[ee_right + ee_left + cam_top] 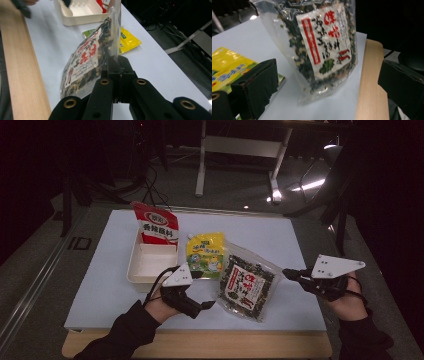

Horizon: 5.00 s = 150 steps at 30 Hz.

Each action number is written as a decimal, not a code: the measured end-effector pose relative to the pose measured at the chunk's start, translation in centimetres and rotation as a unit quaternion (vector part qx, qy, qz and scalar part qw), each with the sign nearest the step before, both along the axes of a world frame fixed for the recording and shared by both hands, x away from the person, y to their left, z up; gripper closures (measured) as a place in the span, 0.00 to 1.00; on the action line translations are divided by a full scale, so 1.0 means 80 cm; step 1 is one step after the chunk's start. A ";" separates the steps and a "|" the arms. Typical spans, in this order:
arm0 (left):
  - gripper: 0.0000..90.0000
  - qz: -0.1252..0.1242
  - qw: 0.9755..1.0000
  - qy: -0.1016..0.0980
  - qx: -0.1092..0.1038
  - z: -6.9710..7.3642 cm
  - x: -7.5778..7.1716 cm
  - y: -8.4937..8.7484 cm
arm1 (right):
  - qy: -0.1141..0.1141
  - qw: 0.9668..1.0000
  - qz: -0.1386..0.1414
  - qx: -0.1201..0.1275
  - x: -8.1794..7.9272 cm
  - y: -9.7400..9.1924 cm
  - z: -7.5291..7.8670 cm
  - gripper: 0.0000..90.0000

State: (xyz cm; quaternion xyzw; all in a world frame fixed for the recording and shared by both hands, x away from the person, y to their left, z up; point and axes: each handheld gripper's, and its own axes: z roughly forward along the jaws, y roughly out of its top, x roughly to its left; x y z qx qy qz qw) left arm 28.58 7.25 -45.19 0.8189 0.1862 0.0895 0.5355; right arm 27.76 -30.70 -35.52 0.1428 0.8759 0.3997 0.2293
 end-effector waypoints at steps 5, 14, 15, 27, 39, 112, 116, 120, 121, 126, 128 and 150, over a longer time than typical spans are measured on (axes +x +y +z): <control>0.04 0.004 1.000 0.005 0.002 0.005 0.030 -0.015 | -0.009 1.000 0.006 -0.010 -0.009 0.006 0.004 1.00; 0.04 0.005 0.999 0.035 0.005 0.003 0.088 -0.036 | -0.007 1.000 0.009 -0.013 -0.011 0.006 0.005 1.00; 0.05 -0.007 0.999 0.045 0.001 0.000 0.094 -0.037 | -0.008 1.000 0.010 -0.014 -0.011 0.006 0.005 1.00; 0.27 -0.112 0.989 0.097 -0.009 -0.023 0.110 -0.065 | -0.007 1.000 0.019 -0.007 -0.010 0.011 0.008 1.00; 0.72 -0.165 0.980 0.105 -0.039 -0.024 0.104 -0.047 | 0.000 1.000 0.011 -0.005 -0.004 0.007 0.007 1.00; 0.85 0.081 0.996 -0.011 -0.047 0.120 0.043 0.208 | 0.034 0.981 -0.044 0.187 0.036 0.026 -0.055 0.16; 0.85 0.091 0.995 -0.008 -0.044 0.113 0.046 0.220 | 0.039 0.982 -0.031 0.185 0.035 0.028 -0.061 0.16; 0.85 0.111 0.993 0.003 -0.036 0.095 0.054 0.233 | 0.044 0.982 -0.024 0.183 0.034 0.031 -0.066 0.16; 0.85 0.114 0.993 0.005 -0.036 0.091 0.056 0.235 | 0.045 0.982 -0.023 0.183 0.034 0.031 -0.067 0.15; 0.85 0.134 0.990 0.019 -0.034 0.074 0.066 0.242 | 0.051 0.982 -0.024 0.182 0.035 0.031 -0.070 0.15; 0.85 0.140 0.990 0.019 -0.028 0.071 0.070 0.242 | 0.053 0.981 -0.022 0.183 0.036 0.031 -0.071 0.15; 0.85 0.154 0.987 0.048 -0.001 0.041 0.092 0.234 | 0.058 0.982 -0.013 0.180 0.037 0.035 -0.072 0.15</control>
